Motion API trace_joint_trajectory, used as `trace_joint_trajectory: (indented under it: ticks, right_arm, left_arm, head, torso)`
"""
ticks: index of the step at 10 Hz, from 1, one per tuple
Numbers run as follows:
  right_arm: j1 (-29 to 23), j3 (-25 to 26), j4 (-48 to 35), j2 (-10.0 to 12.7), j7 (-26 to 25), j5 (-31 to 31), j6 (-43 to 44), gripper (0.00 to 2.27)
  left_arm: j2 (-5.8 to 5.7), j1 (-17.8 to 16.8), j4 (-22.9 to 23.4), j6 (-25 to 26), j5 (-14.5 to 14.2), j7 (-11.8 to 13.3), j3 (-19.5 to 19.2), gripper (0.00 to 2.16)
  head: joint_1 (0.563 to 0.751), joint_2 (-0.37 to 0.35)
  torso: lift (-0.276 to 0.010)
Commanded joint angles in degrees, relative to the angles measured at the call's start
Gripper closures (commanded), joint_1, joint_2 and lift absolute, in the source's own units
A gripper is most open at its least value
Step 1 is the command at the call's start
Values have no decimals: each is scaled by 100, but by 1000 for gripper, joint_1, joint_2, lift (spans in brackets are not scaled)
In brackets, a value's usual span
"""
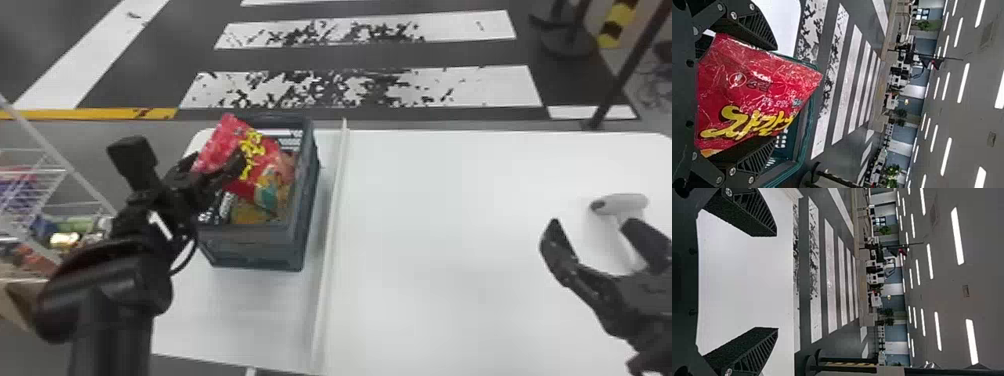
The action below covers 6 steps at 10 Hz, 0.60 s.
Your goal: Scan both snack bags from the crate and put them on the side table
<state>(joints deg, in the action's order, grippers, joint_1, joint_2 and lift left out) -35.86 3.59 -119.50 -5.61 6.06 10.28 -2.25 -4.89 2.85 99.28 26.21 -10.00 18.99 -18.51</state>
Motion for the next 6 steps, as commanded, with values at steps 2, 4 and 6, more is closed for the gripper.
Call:
trace_joint_trajectory:
  ticks: [2,4,6]
  right_arm:
    - [0,2,-20,7,0,0,0,66]
    - [0,2,-20,16,0,0,-18,66]
    - [0,11,-29,16,0,0,-35,66]
  left_arm:
    - [23,172,469,223,-46,26,14,211]
    - [50,208,759,504,-108,157,23,431]
    - [50,225,856,609,-64,228,23,1312]
  head:
    - [695,126]
    - [695,115]
    - [695,104]
  torso:
    - [-87]
    - [-87]
    - [-87]
